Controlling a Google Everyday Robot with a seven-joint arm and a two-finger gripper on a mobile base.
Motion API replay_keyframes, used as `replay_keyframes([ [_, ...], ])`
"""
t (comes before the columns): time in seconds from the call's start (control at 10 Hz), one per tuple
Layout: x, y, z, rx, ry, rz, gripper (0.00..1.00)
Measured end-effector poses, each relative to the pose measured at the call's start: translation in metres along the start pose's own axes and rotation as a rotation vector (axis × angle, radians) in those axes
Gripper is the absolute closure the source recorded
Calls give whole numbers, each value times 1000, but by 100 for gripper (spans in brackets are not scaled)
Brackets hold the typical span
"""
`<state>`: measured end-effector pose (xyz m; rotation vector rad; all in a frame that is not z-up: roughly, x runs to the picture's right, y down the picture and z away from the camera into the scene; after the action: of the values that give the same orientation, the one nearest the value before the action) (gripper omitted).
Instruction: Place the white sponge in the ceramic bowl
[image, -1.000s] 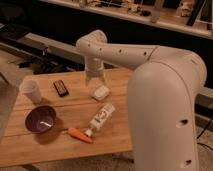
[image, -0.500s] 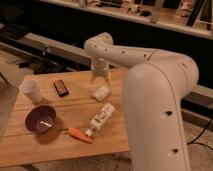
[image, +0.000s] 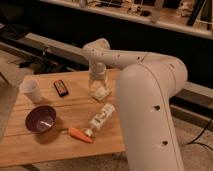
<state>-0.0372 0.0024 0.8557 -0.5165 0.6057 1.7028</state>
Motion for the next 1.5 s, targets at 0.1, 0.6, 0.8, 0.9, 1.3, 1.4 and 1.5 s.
replay_keyframes([
  [0.1,0,-1,4,2,8,6,35],
  [0.6,-7,-10,24,7,30,29,35],
  [0.8,-13,-10,32,-14,24,44,35],
  [0.9,-15,-11,35,-21,24,49,35],
  [1.3,-19,-16,45,-29,20,73,35],
  [1.4,-18,-18,48,-17,28,72,35],
  [1.5,-17,-19,49,-9,33,70,35],
])
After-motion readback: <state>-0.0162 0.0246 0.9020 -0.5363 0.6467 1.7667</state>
